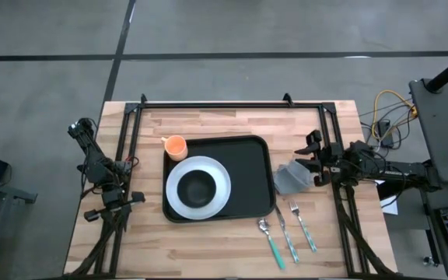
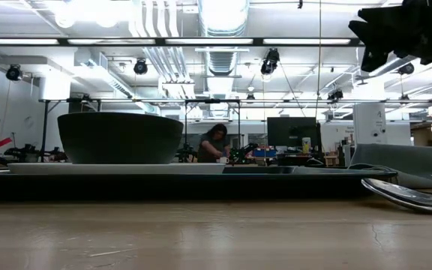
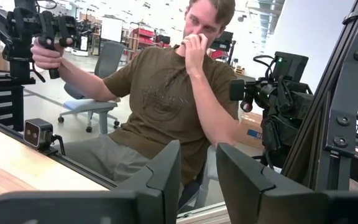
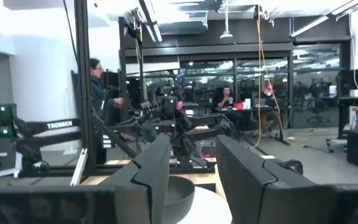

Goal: Set up tray
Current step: Put the gray table napkin on the black tray to the right of the white plate

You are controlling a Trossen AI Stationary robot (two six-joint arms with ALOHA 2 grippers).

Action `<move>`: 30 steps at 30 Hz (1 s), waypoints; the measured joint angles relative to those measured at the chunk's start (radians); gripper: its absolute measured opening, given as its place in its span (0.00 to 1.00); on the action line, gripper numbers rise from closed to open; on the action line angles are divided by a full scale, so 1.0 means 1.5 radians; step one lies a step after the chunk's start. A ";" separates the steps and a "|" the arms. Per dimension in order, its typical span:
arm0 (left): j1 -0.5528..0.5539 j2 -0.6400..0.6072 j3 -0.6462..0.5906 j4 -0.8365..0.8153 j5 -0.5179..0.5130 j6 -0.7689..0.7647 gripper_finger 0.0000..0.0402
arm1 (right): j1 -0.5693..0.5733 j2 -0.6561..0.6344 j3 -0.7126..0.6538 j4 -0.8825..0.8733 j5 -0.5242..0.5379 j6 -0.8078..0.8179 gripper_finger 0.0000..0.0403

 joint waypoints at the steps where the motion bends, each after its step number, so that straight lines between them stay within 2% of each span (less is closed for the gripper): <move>1: 0.000 0.000 0.000 0.000 0.000 0.000 0.21 | 0.000 0.000 0.001 -0.002 0.000 -0.001 0.29; 5: 0.000 0.000 0.000 0.000 0.000 0.000 0.21 | 0.000 0.000 0.041 -0.086 0.000 -0.001 0.29; 10: 0.000 0.000 0.000 0.000 0.000 0.000 0.21 | 0.000 0.009 0.164 -0.387 0.016 0.012 0.29; 14: 0.000 0.000 0.000 0.000 0.000 0.000 0.21 | 0.000 0.041 0.255 -0.601 0.105 0.063 0.29; 17: 0.000 0.000 0.000 0.000 0.000 0.000 0.21 | 0.000 0.073 0.307 -0.658 0.147 0.089 0.29; 22: 0.000 0.000 0.000 0.000 0.000 0.000 0.21 | 0.000 0.144 0.385 -0.794 0.167 0.184 0.29; 30: 0.000 0.000 0.000 0.000 0.000 0.000 0.21 | 0.000 0.283 0.425 -0.935 0.175 0.289 0.29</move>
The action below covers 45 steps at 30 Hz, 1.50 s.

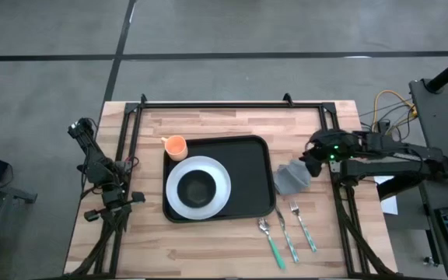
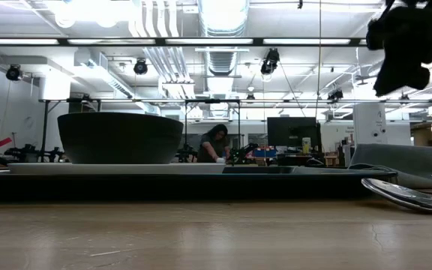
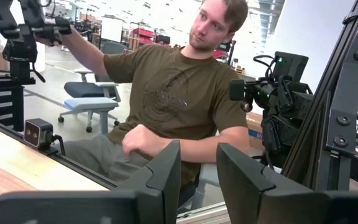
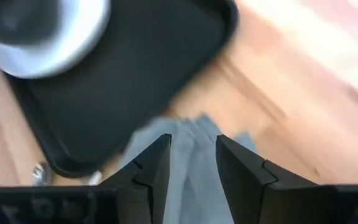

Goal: Set up tray
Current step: Put the gray table napkin on the black tray to the right of the white plate

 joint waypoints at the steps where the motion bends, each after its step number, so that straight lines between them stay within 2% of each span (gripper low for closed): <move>1: 0.000 0.000 0.000 0.000 0.000 0.000 0.21 | 0.000 0.018 0.002 -0.011 0.000 0.006 0.29; 11: 0.000 0.000 0.000 0.000 0.000 0.000 0.21 | 0.000 0.143 0.003 -0.022 -0.007 0.019 0.29; 17: 0.000 0.000 0.000 0.000 0.000 0.000 0.21 | 0.002 0.193 0.003 -0.013 -0.041 0.009 0.29; 26: 0.000 0.000 0.000 0.000 0.000 0.000 0.21 | 0.047 0.269 0.002 0.045 -0.041 0.003 0.29; 36: 0.000 0.001 0.000 0.000 0.000 0.000 0.21 | 0.088 0.291 0.002 0.067 -0.043 0.006 0.29; 45: 0.000 0.001 0.000 0.000 0.000 0.000 0.21 | 0.092 0.322 0.002 0.067 -0.055 0.007 0.29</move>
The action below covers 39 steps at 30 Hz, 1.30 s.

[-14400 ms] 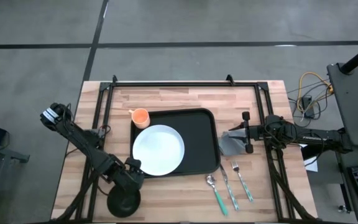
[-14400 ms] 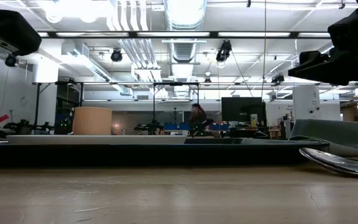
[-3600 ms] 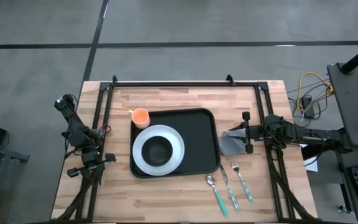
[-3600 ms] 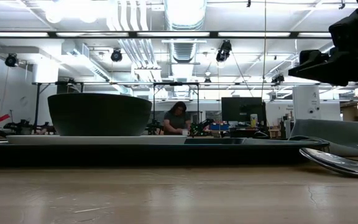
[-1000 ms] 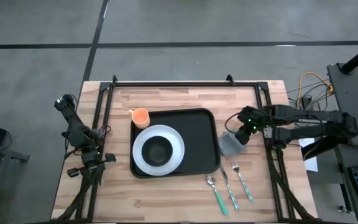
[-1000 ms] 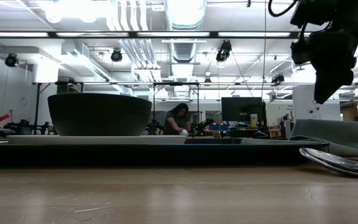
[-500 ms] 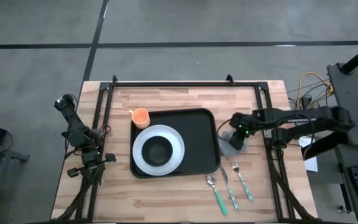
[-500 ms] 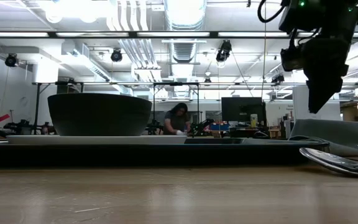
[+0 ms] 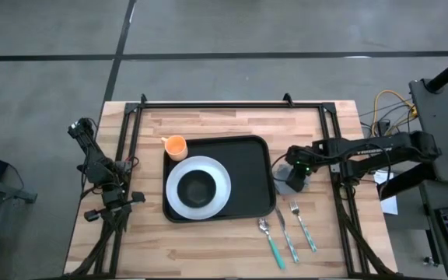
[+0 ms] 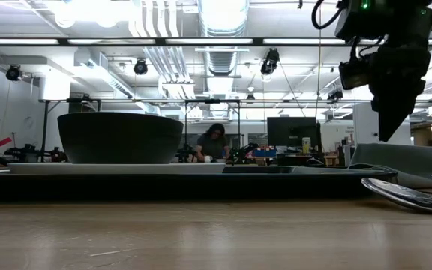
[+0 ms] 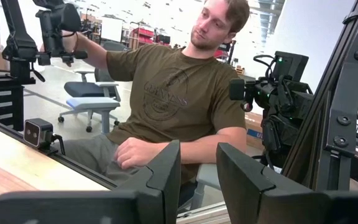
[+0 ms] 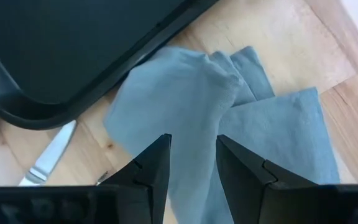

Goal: Set up tray
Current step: Put the gray table napkin on the black tray to the right of the white plate

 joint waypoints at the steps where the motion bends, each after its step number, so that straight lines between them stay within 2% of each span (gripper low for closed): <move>1: 0.000 0.000 0.000 0.000 0.000 0.000 0.21 | 0.000 0.007 0.000 0.000 0.001 -0.002 0.29; 13: 0.000 0.000 0.000 0.000 0.000 0.000 0.21 | 0.000 0.087 0.000 0.032 0.020 -0.014 0.27; 17: 0.000 0.000 0.000 0.000 0.000 0.000 0.21 | 0.000 0.096 0.000 0.030 0.026 -0.043 0.21; 22: 0.000 0.000 0.000 0.000 0.000 0.000 0.21 | -0.001 0.095 0.000 0.029 0.024 -0.067 0.05; 27: 0.000 0.000 0.000 0.000 0.000 0.000 0.21 | -0.001 0.082 0.000 0.025 0.024 -0.082 0.02; 33: 0.000 0.000 0.000 0.000 0.000 0.000 0.21 | -0.008 0.072 0.035 -0.023 0.129 -0.083 0.02; 39: 0.000 0.000 0.000 0.000 0.000 0.000 0.21 | -0.056 0.073 0.069 -0.020 0.259 -0.095 0.02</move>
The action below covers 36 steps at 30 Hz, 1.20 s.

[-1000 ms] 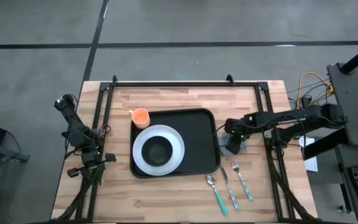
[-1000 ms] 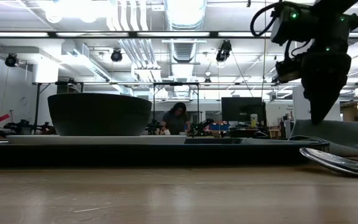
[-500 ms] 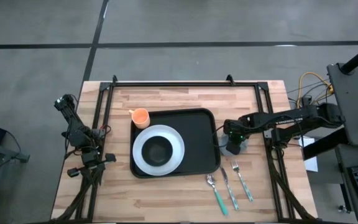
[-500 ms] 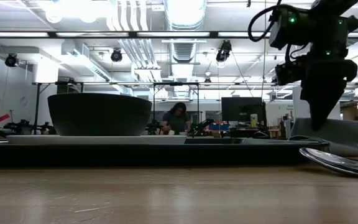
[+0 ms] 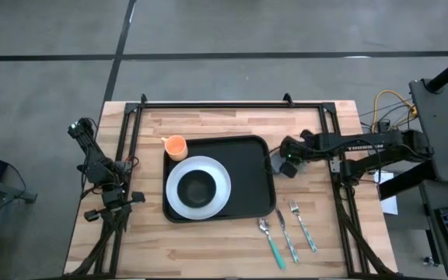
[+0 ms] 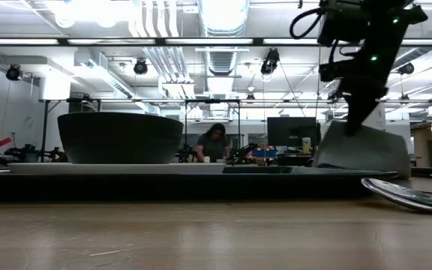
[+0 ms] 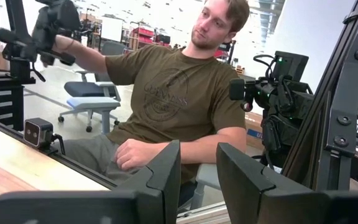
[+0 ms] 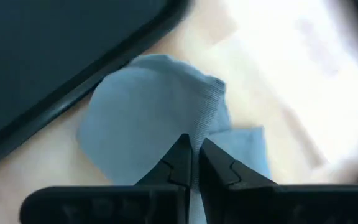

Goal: Set up tray
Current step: Put the gray table napkin on the black tray to the right of the white plate

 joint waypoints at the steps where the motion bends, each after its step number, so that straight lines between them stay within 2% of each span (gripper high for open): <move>1: 0.000 0.000 0.000 0.000 0.000 0.000 0.21 | -0.011 0.000 0.003 0.004 0.028 -0.003 0.02; 4: 0.000 0.000 0.000 0.000 0.000 0.000 0.21 | -0.043 0.000 0.005 0.035 0.105 -0.031 0.02; 8: 0.000 0.000 0.000 0.000 0.000 0.000 0.21 | -0.081 0.000 -0.010 0.139 0.162 -0.068 0.02; 16: 0.000 0.000 0.000 0.000 0.000 0.000 0.21 | -0.092 0.001 -0.153 0.601 0.177 -0.249 0.02; 18: 0.000 0.000 0.000 0.000 0.000 0.000 0.21 | -0.089 0.001 -0.201 0.723 0.153 -0.304 0.02; 20: 0.000 0.000 0.000 0.000 0.000 0.000 0.21 | -0.088 0.001 -0.250 0.841 0.090 -0.344 0.02; 24: 0.000 0.000 0.000 0.000 0.000 0.000 0.21 | -0.090 0.001 -0.346 1.067 -0.008 -0.379 0.02; 27: 0.000 0.000 0.000 0.000 0.000 0.000 0.21 | -0.090 0.001 -0.402 1.186 -0.070 -0.396 0.02; 30: 0.000 0.000 0.000 0.000 0.000 0.000 0.21 | -0.090 0.002 -0.431 1.247 -0.104 -0.404 0.02; 36: 0.000 0.000 0.000 -0.002 0.000 0.000 0.21 | -0.090 0.003 -0.441 1.257 -0.138 -0.401 0.02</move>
